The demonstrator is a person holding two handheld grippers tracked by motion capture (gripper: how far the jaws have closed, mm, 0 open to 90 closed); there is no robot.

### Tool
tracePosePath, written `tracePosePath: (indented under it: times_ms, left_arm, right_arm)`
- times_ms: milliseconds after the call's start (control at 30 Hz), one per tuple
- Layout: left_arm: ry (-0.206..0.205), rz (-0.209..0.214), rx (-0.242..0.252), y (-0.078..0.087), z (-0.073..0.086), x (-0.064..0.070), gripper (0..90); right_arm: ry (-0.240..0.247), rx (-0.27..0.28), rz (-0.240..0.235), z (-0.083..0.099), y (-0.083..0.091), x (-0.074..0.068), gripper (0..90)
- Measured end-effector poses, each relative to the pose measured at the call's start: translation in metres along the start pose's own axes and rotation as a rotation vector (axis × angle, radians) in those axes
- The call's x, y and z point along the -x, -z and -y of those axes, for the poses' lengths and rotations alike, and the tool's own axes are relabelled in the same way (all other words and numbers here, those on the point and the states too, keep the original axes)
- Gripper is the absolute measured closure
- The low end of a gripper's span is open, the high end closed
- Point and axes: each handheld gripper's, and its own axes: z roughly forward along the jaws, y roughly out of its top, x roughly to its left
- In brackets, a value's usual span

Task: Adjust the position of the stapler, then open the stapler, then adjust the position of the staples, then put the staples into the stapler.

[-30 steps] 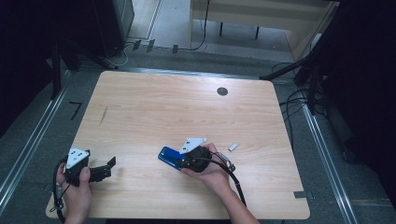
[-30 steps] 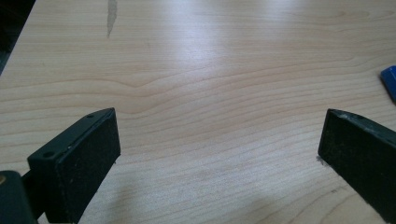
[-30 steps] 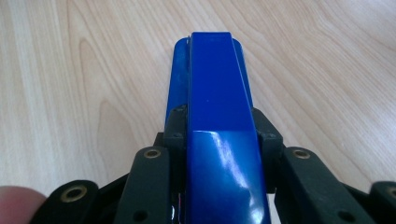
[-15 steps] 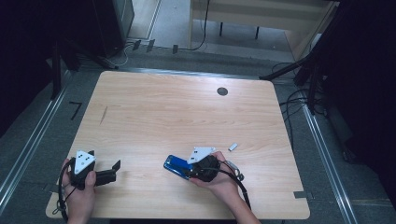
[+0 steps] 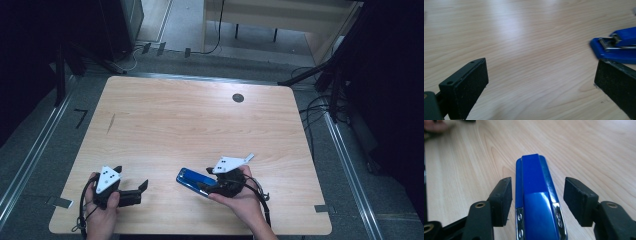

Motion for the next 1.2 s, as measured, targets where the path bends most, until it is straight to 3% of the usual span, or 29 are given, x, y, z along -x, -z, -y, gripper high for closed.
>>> tracePosePath:
  times_ms: [67,167,200,233,333,400,467,500,567,667,733,767,833,933,967,1033,1100,1200]
  left_arm:
    - [-0.027,-0.010,-0.007,-0.003,-0.002,0.013,1.9]
    - [-0.053,0.048,0.001,-0.008,-0.003,0.030,4.8]
    - [-0.069,0.040,-0.004,-0.011,-0.004,0.038,5.7]
    - [-0.076,0.007,-0.009,-0.013,-0.005,0.045,12.4]
    - [-0.085,0.026,-0.001,-0.015,-0.005,0.055,33.4]
    - [-0.117,0.076,0.027,-0.016,-0.006,0.069,50.2]
    - [-0.137,0.120,0.024,-0.019,-0.007,0.078,62.7]
    - [-0.137,0.120,0.024,-0.019,-0.007,0.078,66.3]
    - [-0.155,0.181,-0.002,-0.026,-0.006,0.089,75.7]
    - [-0.179,0.189,-0.019,-0.034,-0.008,0.100,87.6]
    - [-0.172,0.203,-0.023,-0.036,-0.009,0.102,90.0]
    - [-0.154,0.235,-0.038,-0.041,-0.011,0.106,90.0]
    - [-0.159,0.266,-0.064,-0.048,-0.013,0.110,90.0]
    - [-0.154,0.295,-0.060,-0.054,-0.013,0.114,90.0]
    - [-0.154,0.299,-0.061,-0.056,-0.013,0.115,90.0]
    - [-0.195,0.289,-0.072,-0.060,-0.012,0.117,90.0]
    - [-0.199,0.306,-0.079,-0.062,-0.012,0.117,90.0]
    - [-0.223,0.298,-0.085,-0.063,-0.013,0.117,90.0]
  right_arm:
    - [-0.012,0.020,0.006,0.004,0.009,-0.001,41.3]
    - [-0.031,0.050,0.034,0.011,0.024,-0.004,41.8]
    - [-0.039,0.057,0.048,0.013,0.029,-0.005,41.7]
    - [-0.053,0.066,0.063,0.015,0.034,-0.006,41.7]
    - [-0.066,0.077,0.083,0.019,0.041,-0.007,40.7]
    - [-0.095,0.097,0.119,0.029,0.050,-0.007,39.9]
    - [-0.117,0.105,0.132,0.037,0.056,-0.006,41.3]
    - [-0.125,0.109,0.138,0.039,0.057,-0.006,41.3]
    - [-0.147,0.119,0.142,0.044,0.061,-0.006,43.2]
    - [-0.162,0.120,0.145,0.051,0.064,-0.007,51.3]
    - [-0.160,0.122,0.132,0.054,0.065,-0.007,54.7]
    - [-0.155,0.119,0.117,0.058,0.065,-0.008,60.8]
    - [-0.147,0.104,0.115,0.063,0.061,-0.009,66.6]
    - [-0.154,0.102,0.108,0.066,0.057,-0.009,73.7]
    - [-0.160,0.100,0.105,0.066,0.056,-0.009,76.3]
    - [-0.180,0.103,0.093,0.066,0.055,-0.007,81.2]
    - [-0.188,0.098,0.096,0.065,0.055,-0.006,86.5]
    - [-0.212,0.095,0.077,0.065,0.056,-0.005,89.7]
